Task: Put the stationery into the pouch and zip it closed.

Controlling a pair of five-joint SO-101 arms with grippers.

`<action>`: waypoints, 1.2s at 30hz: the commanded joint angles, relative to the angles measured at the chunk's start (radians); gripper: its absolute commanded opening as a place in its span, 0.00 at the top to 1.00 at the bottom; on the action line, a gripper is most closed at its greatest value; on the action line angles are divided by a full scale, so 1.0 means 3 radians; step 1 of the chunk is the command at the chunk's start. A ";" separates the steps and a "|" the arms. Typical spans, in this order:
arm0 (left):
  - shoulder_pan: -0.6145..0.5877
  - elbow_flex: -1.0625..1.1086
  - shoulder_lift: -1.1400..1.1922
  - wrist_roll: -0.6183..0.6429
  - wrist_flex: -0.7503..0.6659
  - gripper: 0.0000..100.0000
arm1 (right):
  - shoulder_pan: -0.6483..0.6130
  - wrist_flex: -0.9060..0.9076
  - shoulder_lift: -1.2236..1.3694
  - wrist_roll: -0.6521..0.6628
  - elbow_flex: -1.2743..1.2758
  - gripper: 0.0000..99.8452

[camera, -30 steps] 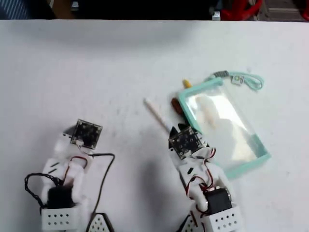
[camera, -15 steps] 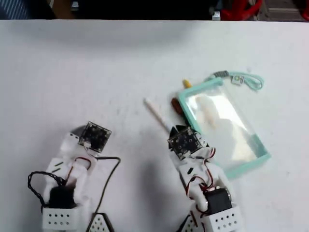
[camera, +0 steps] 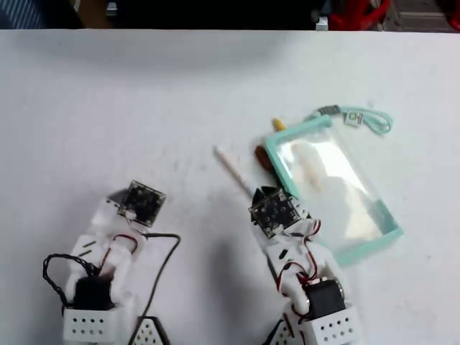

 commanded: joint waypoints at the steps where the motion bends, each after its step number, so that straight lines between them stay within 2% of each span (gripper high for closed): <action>1: -0.0233 -0.0015 -0.0033 0.0486 -0.0230 0.86 | 0.0033 0.0013 -0.0018 0.0031 0.0026 0.98; 4: -0.0524 -0.0015 -0.0033 0.0783 -0.0373 0.85 | 0.0033 0.0013 -0.0018 0.0031 0.0026 0.98; 6: -0.0601 -0.0015 -0.0033 0.0762 -0.0384 0.85 | 0.0033 0.0013 -0.0018 0.0031 0.0026 0.98; 11: -0.0596 -0.0015 -0.0033 0.0634 -0.0343 0.85 | 0.0033 0.0013 -0.0013 0.0031 0.0026 0.98; 36: -0.0509 -0.0015 -0.0033 0.0624 -0.0307 0.85 | 0.0033 0.0013 -0.0013 0.0031 0.0026 0.98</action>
